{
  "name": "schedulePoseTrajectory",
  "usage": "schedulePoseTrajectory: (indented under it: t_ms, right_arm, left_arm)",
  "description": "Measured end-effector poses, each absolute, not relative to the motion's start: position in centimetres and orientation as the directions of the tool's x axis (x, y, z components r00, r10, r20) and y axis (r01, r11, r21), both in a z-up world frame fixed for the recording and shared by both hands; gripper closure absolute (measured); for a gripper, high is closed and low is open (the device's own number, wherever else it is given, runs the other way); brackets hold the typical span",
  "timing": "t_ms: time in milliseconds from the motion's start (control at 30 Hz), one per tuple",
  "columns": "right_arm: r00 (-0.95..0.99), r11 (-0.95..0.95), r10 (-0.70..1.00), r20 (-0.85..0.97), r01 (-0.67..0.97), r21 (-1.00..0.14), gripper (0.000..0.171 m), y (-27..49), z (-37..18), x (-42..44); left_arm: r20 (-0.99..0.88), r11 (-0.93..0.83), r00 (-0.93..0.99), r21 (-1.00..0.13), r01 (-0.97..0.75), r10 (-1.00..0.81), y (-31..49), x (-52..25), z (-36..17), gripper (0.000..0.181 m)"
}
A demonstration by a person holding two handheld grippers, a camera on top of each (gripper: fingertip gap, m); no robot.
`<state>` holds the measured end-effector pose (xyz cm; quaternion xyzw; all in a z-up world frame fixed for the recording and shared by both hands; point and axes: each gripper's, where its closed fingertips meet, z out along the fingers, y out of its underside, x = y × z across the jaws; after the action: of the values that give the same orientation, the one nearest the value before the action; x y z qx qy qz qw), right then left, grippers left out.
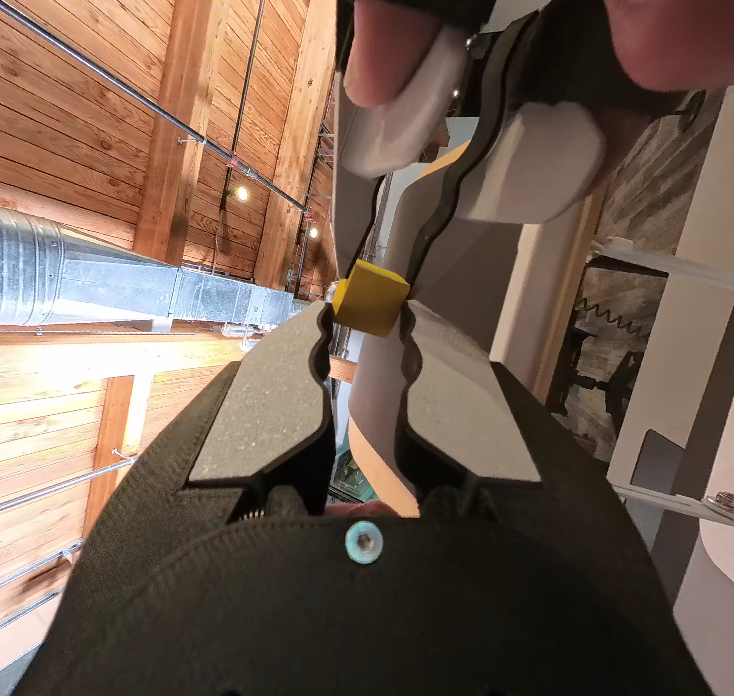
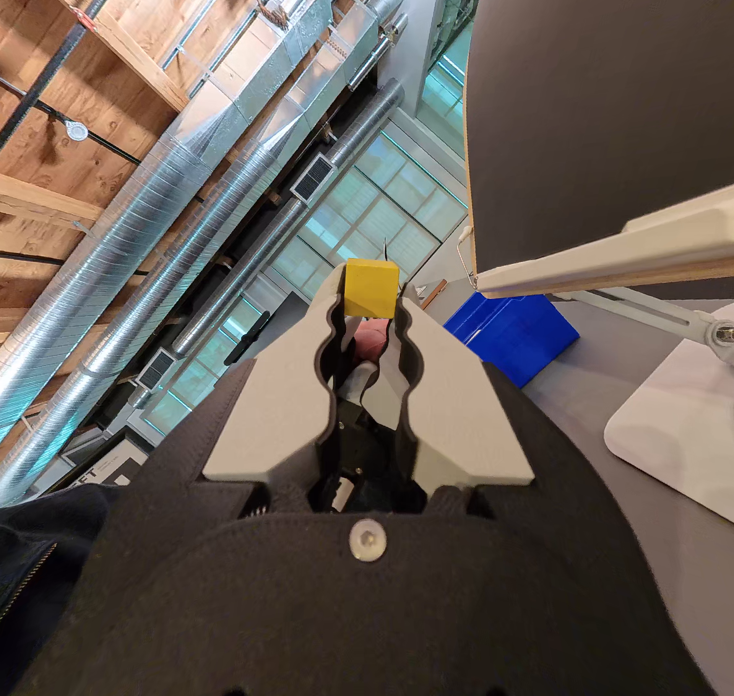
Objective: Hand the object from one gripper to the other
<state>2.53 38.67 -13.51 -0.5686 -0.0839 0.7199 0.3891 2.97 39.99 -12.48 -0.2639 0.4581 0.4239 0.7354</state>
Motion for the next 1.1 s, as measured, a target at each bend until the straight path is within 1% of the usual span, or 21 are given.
schedulePoseTrajectory:
  t_ms: [133,267,300,400,533,700,833,867,933,1100]
  right_arm:
    - [-0.037,-0.670,0.673,-0.738,-0.453,-0.588,0.148,38.6,-13.6,2.4]
    - [-0.009,-0.631,0.718,-0.696,-0.431,-0.645,0.147,38.3,-13.4,2.2]
    - [0.019,-0.608,0.736,-0.677,-0.421,-0.673,0.145,38.4,-13.4,2.2]
    - [0.083,-0.535,0.790,-0.607,-0.390,-0.749,0.133,38.3,-13.0,2.4]
    - [0.216,-0.373,0.868,-0.446,-0.309,-0.875,0.129,38.1,-12.5,2.8]
    - [0.292,-0.188,0.921,-0.257,-0.244,-0.951,0.126,37.2,-10.6,3.6]
    - [0.325,-0.045,0.940,-0.103,-0.182,-0.982,0.125,36.2,-9.3,3.9]
    - [0.337,-0.010,0.939,-0.064,-0.158,-0.987,0.125,36.0,-9.2,4.0]
    - [0.365,0.056,0.931,0.016,-0.100,-0.993,0.125,35.8,-9.1,4.0]
    - [0.401,0.259,0.879,0.257,0.050,-0.965,0.123,35.0,-9.3,3.5]
  left_arm:
    - [-0.907,0.503,0.223,-0.015,-0.864,0.357,40.2,2.8,-12.7,0.151]
    - [-0.914,0.515,0.246,-0.049,-0.856,0.322,40.1,2.6,-12.5,0.151]
    - [-0.918,0.521,0.253,-0.061,-0.851,0.305,40.1,2.6,-12.5,0.151]
    - [-0.944,0.547,0.253,-0.098,-0.831,0.214,40.1,2.8,-12.8,0.151]
    - [-0.955,0.577,0.283,-0.179,-0.797,0.094,39.7,2.7,-12.4,0.151]
    - [-0.957,0.588,0.286,-0.255,-0.768,-0.041,39.1,2.8,-11.9,0.152]
    - [-0.952,0.584,0.249,-0.305,-0.752,-0.177,38.3,3.3,-12.6,0.152]
    - [-0.942,0.573,0.241,-0.334,-0.749,-0.235,38.1,3.4,-12.9,0.152]
    - [-0.930,0.571,0.236,-0.361,-0.738,-0.283,37.6,3.4,-13.0,0.152]
    - [-0.882,0.531,0.212,-0.429,-0.730,-0.421,36.8,2.7,-13.8,0.151]
